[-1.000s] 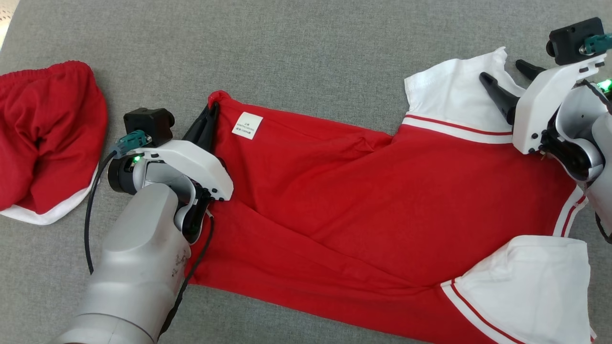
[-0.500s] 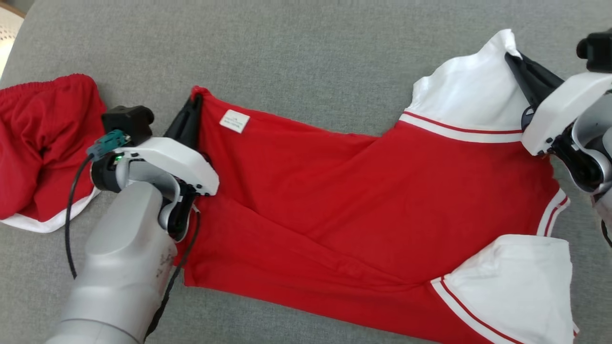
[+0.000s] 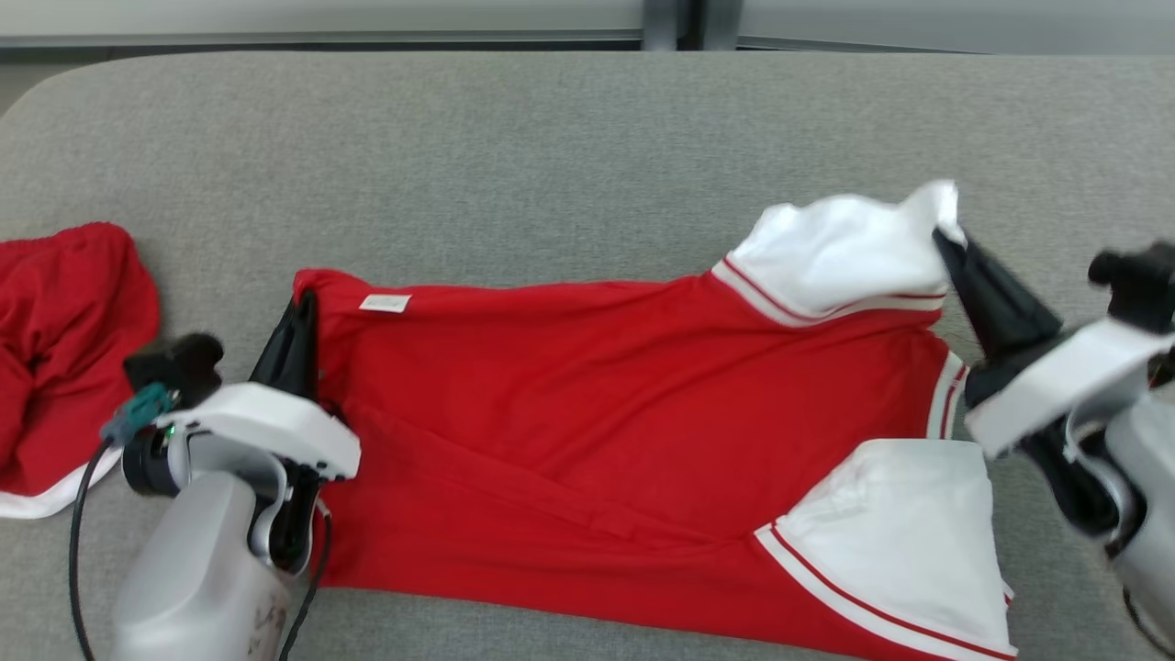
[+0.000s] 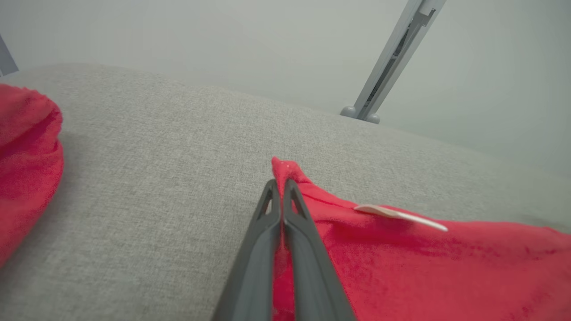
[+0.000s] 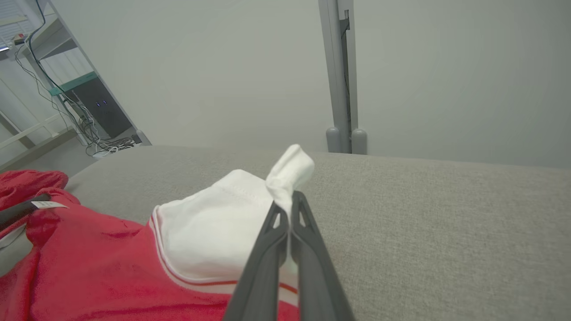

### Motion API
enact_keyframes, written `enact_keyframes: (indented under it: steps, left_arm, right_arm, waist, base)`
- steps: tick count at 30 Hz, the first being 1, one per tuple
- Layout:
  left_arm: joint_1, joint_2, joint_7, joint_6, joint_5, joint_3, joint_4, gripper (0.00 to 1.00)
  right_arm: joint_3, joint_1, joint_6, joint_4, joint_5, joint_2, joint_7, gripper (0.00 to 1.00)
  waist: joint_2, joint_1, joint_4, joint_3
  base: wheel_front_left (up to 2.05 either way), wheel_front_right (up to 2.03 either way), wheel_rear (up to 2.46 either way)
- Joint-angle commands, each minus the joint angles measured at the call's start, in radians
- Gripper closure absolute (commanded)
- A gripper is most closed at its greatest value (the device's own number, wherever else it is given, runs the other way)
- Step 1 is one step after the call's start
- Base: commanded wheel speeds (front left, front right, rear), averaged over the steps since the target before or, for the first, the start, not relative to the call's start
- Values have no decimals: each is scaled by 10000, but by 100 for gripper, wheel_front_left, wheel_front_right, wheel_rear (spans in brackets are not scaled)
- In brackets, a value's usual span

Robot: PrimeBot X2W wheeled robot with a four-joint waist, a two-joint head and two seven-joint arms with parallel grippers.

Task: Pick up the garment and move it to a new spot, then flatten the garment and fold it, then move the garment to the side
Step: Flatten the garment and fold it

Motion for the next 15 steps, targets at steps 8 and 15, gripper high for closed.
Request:
enact_keyframes:
  steps: [8, 15]
  left_arm:
    - [1617, 409, 398, 451, -678, 560, -1419, 100]
    - [3017, 737, 960, 1033, -985, 843, -2875, 100]
  right_arm:
    - [-232, 2381, -4, -1015, -317, 289, -564, 100]
    - [-812, 3907, -4, -1371, -930, 739, -727, 100]
  waist:
    - [-1, 0, -526, -125]
    - [-1, 0, -661, -297]
  base:
    - [0, 0, 0]
    - [0, 0, 0]
